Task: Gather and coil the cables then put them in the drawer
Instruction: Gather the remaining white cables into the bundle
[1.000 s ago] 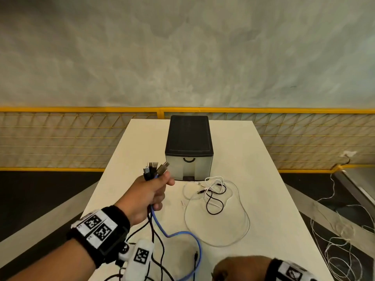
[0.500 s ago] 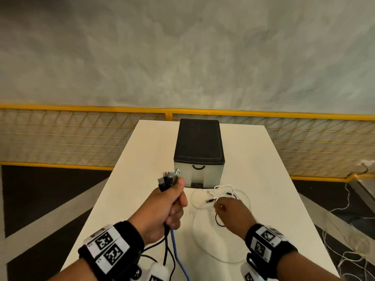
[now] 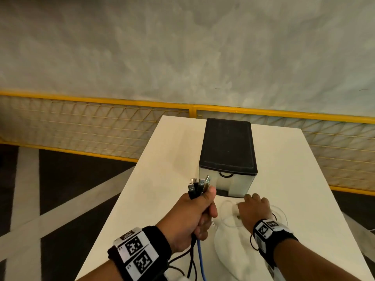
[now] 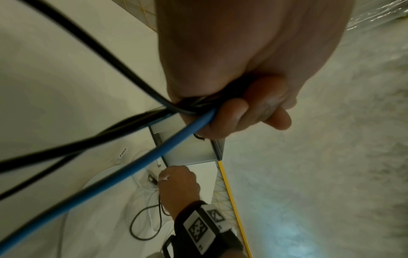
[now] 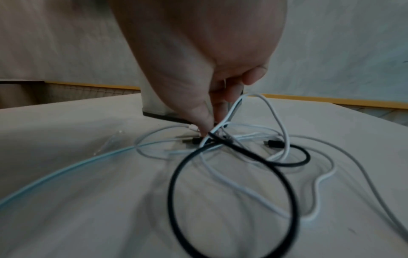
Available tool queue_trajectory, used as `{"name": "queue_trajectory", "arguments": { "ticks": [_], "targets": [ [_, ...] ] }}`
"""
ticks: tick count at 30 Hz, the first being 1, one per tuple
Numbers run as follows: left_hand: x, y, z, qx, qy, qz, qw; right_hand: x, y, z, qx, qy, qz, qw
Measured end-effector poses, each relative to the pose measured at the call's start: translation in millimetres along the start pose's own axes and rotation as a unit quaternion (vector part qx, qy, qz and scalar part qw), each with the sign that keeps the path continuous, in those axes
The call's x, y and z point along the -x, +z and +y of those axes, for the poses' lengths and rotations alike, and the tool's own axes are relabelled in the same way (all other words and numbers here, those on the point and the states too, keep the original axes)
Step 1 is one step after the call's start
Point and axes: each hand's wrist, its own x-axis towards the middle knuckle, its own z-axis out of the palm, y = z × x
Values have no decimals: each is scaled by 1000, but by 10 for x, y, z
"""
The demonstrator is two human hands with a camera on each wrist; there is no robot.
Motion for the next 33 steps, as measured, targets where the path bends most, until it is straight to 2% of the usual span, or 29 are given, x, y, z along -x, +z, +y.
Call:
{"name": "queue_trajectory", "arguments": {
  "ticks": [4, 7, 11, 14, 18, 22, 27, 30, 33],
  "targets": [
    [-73, 6, 0, -15, 0, 8, 1000, 95, -9, 69, -27, -1, -12, 1000],
    [-138, 21, -5, -67, 11, 26, 997, 206, -257, 131, -125, -43, 4, 991],
    [-219, 62, 4, -137, 58, 37, 988, 492, -891, 374, -325, -140, 83, 932],
    [-242, 116, 2, -191, 90, 45, 976, 803, -1394, 539, -403, -184, 112, 890],
    [-169, 303, 22, -219, 96, -38, 970, 1088, -1765, 605, -477, -213, 143, 841],
    [-58, 402, 60, -160, 106, -103, 976, 1178, -1795, 578, -540, -203, 170, 799],
    [21, 438, 42, -87, 87, -124, 985, 1231, -1646, 480, -623, -188, 188, 736],
    [53, 445, 25, -49, 66, -124, 989, 1263, -1610, 416, -648, -184, 185, 715],
    [77, 467, 10, -30, 67, -110, 991, 1282, -1583, 381, -657, -178, 185, 709]
  ]
}}
